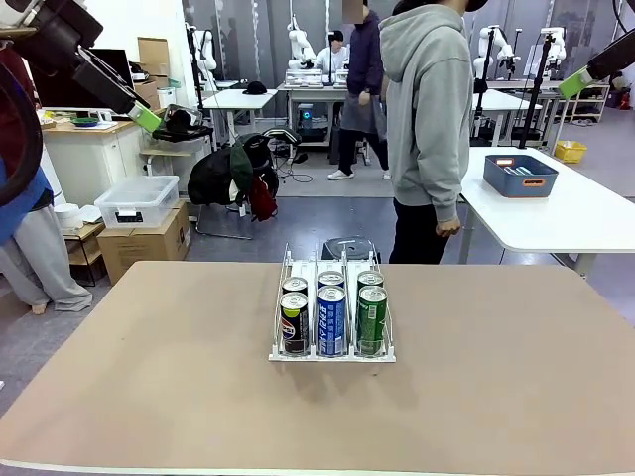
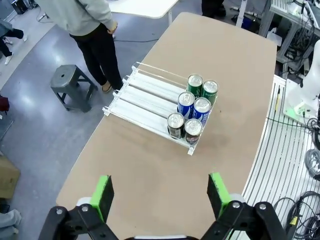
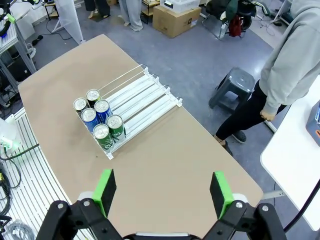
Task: Fill the beverage cans into the dispenser.
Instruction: Pick up the Ionic drink handed by the human.
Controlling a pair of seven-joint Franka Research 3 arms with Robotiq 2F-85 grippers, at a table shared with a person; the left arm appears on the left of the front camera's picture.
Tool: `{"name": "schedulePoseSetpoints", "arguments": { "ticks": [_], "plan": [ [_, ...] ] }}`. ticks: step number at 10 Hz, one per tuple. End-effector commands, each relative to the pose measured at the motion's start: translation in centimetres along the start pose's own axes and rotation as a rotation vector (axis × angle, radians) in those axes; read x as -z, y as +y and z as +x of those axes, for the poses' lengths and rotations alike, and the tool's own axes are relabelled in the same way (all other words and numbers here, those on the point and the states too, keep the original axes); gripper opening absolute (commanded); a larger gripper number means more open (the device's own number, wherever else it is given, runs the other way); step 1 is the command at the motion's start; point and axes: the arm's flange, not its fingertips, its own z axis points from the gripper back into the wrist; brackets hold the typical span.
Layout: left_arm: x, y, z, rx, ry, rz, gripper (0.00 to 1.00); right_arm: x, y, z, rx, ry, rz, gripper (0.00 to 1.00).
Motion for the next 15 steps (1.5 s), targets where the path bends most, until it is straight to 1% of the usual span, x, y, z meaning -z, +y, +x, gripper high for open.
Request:
{"name": "schedulePoseSetpoints", "arguments": {
  "ticks": [1, 4, 6, 10, 11, 12, 13, 14, 15],
  "plan": [
    [-0.7, -0.7, 0.2, 0.022, 0.034, 0.019, 1.00, -0.1, 0.2, 0.3, -0.006, 0.035, -0.022, 1.00],
    [-1.0, -1.1, 0.3, 0.035, 0.022, 0.008, 1.00, -0.2, 0.7, 0.6, -0.026, 0.067, -0.046, 1.00],
    [-1.4, -0.7, 0.3, -0.001, -0.003, -0.012, 1.00, -0.2, 0.9, 0.7, -0.039, 0.093, -0.059, 1.00],
    [-2.5, -0.3, 0.5, -0.011, -0.027, 0.007, 1.00, 0.0, 1.2, 0.4, -0.054, 0.138, -0.041, 1.00],
    [-2.6, -0.3, 0.5, -0.014, -0.034, 0.009, 1.00, -0.1, 1.2, 0.3, -0.049, 0.135, -0.043, 1.00],
    [-2.7, -0.2, 0.5, -0.016, -0.058, -0.007, 1.00, -0.3, 1.0, 0.3, -0.035, 0.111, -0.034, 1.00],
    [-2.7, -0.2, 0.4, -0.003, -0.056, -0.010, 1.00, 0.3, 1.2, 0.2, -0.063, 0.106, -0.037, 1.00],
    [-2.6, -0.3, 0.4, -0.006, -0.021, 0.030, 1.00, 0.3, 1.2, 0.2, -0.063, 0.106, -0.037, 1.00],
    [-2.6, -0.3, 0.4, -0.006, -0.021, 0.030, 1.00, 0.3, 1.2, 0.2, -0.063, 0.106, -0.037, 1.00]
  ]
}}
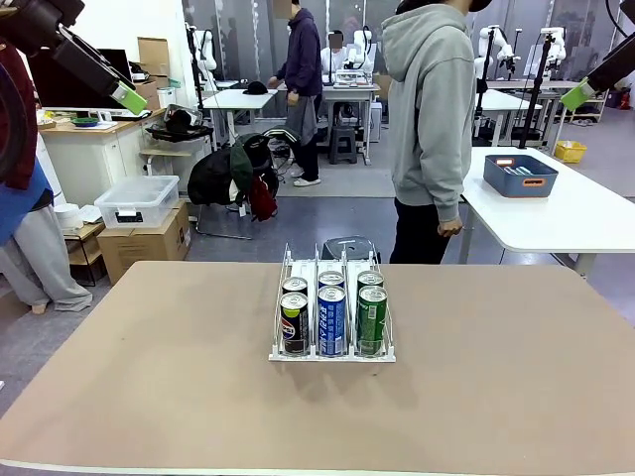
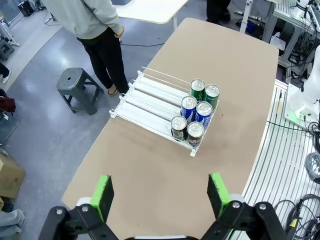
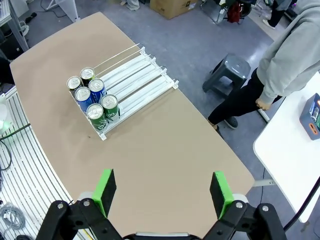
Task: Fill the beverage cans into the dispenser.
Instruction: Pick up the Ionic drink handed by the human.
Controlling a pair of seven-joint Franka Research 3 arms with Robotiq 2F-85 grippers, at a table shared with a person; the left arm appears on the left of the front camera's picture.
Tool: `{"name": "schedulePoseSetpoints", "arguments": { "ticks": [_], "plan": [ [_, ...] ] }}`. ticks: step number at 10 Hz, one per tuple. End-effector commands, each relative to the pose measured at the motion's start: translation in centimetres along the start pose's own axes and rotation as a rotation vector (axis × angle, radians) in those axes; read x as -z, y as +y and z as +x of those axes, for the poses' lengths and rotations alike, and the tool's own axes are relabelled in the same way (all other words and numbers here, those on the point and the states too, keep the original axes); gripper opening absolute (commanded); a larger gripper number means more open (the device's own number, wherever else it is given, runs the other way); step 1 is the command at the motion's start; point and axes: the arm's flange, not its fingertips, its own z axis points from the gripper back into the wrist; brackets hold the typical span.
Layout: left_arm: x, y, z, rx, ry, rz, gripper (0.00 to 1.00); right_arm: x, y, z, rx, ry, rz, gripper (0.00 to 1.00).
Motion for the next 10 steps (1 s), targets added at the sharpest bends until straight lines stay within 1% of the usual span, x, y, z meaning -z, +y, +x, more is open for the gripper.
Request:
{"name": "schedulePoseSetpoints", "arguments": {
  "ticks": [1, 10],
  "plan": [
    [0.00, -0.01, -0.01, 0.000, 0.005, 0.003, 1.00, 0.08, 0.02, 0.00, -0.001, 0.001, 0.001, 1.00],
    [0.00, -0.01, -0.01, 0.000, 0.005, 0.003, 1.00, 0.08, 0.02, 0.00, -0.001, 0.001, 0.001, 1.00]
  ]
}}
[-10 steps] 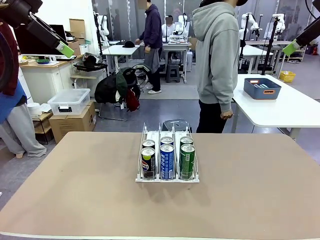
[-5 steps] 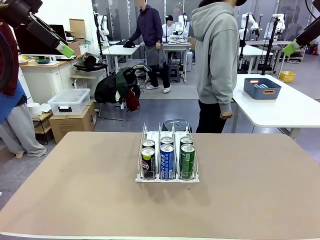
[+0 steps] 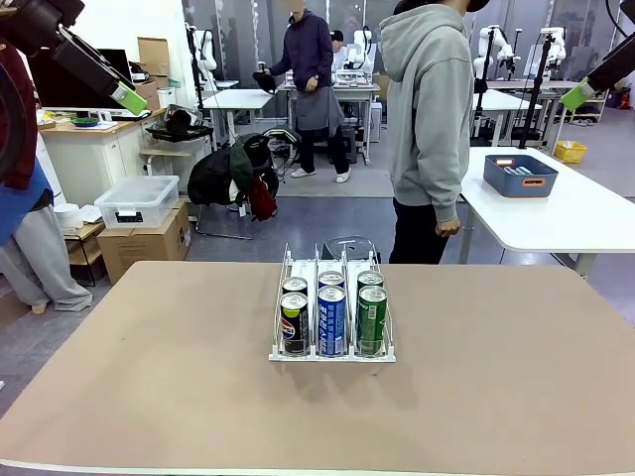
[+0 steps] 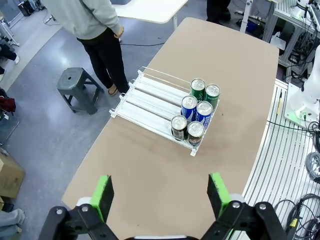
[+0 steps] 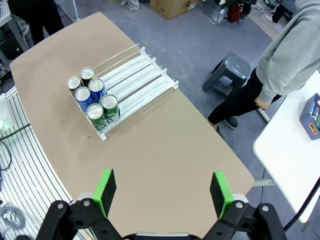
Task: Fill the beverage cans into the dispenser.
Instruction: Pick up the Ionic drink handed by the human.
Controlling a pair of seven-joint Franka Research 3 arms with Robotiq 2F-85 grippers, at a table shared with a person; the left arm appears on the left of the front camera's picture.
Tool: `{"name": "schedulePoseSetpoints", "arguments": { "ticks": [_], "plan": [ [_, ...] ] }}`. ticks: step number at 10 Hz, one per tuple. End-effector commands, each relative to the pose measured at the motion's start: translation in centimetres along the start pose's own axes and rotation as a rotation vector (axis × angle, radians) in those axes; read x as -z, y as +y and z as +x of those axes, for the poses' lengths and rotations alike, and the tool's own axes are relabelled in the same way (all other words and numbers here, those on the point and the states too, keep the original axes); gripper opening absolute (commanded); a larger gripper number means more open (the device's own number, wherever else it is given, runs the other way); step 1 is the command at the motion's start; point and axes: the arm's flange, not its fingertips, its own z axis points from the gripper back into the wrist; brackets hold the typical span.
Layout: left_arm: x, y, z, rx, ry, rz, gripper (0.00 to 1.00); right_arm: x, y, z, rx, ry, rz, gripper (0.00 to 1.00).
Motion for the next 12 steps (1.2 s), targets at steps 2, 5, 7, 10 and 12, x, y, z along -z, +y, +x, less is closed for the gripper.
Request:
{"name": "schedulePoseSetpoints", "arguments": {
  "ticks": [2, 5, 7, 10, 12],
  "plan": [
    [0.00, -0.02, 0.00, -0.001, 0.003, 0.002, 1.00, 0.08, 0.01, 0.00, -0.001, 0.001, 0.001, 1.00],
    [0.00, -0.02, 0.00, -0.001, 0.003, 0.002, 1.00, 0.08, 0.01, 0.00, -0.001, 0.001, 0.001, 1.00],
    [0.00, -0.02, 0.00, -0.001, 0.003, 0.002, 1.00, 0.08, 0.01, 0.00, -0.001, 0.001, 0.001, 1.00],
    [0.00, -0.02, 0.00, -0.001, 0.003, 0.002, 1.00, 0.08, 0.01, 0.00, -0.001, 0.001, 0.001, 1.00],
    [0.00, -0.02, 0.00, -0.001, 0.003, 0.002, 1.00, 0.08, 0.01, 0.00, -0.001, 0.001, 0.001, 1.00]
  ]
}}
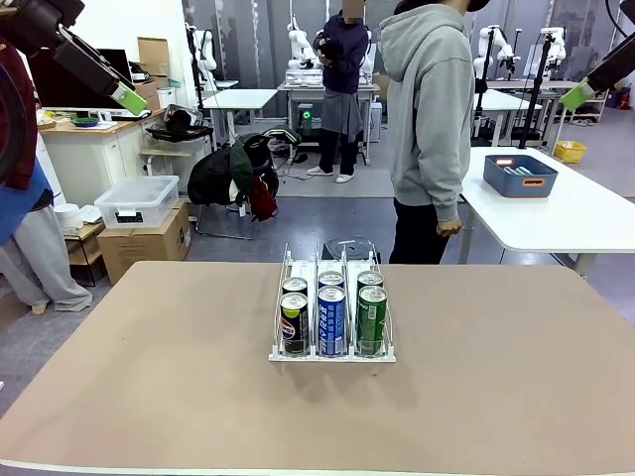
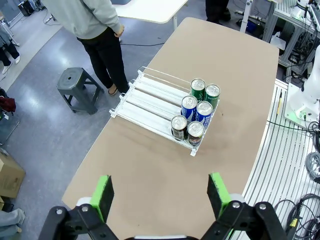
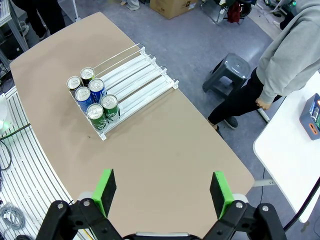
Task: Fill the beverage cans into the dispenser.
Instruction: Pick up the Ionic drink handed by the human.
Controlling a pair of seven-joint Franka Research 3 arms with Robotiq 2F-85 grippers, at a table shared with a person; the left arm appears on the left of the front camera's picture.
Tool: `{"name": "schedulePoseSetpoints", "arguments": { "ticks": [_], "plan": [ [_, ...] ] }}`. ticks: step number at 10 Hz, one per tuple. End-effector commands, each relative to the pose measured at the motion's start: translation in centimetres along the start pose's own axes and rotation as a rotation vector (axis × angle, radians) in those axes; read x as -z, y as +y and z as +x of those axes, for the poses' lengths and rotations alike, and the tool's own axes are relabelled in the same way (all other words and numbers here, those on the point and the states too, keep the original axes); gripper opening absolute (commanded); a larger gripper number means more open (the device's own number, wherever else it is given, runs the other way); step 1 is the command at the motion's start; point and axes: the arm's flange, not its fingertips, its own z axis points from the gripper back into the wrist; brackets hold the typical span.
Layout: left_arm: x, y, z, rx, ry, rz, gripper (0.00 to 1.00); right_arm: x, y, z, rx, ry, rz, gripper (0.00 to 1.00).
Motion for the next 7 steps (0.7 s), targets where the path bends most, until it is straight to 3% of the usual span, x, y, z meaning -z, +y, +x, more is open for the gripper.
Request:
{"name": "schedulePoseSetpoints", "arguments": {
  "ticks": [1, 7],
  "plan": [
    [0.00, -0.02, 0.00, -0.001, 0.003, 0.002, 1.00, 0.08, 0.01, 0.00, -0.001, 0.001, 0.001, 1.00],
    [0.00, -0.02, 0.00, -0.001, 0.003, 0.002, 1.00, 0.08, 0.01, 0.00, -0.001, 0.001, 0.001, 1.00]
  ]
}}
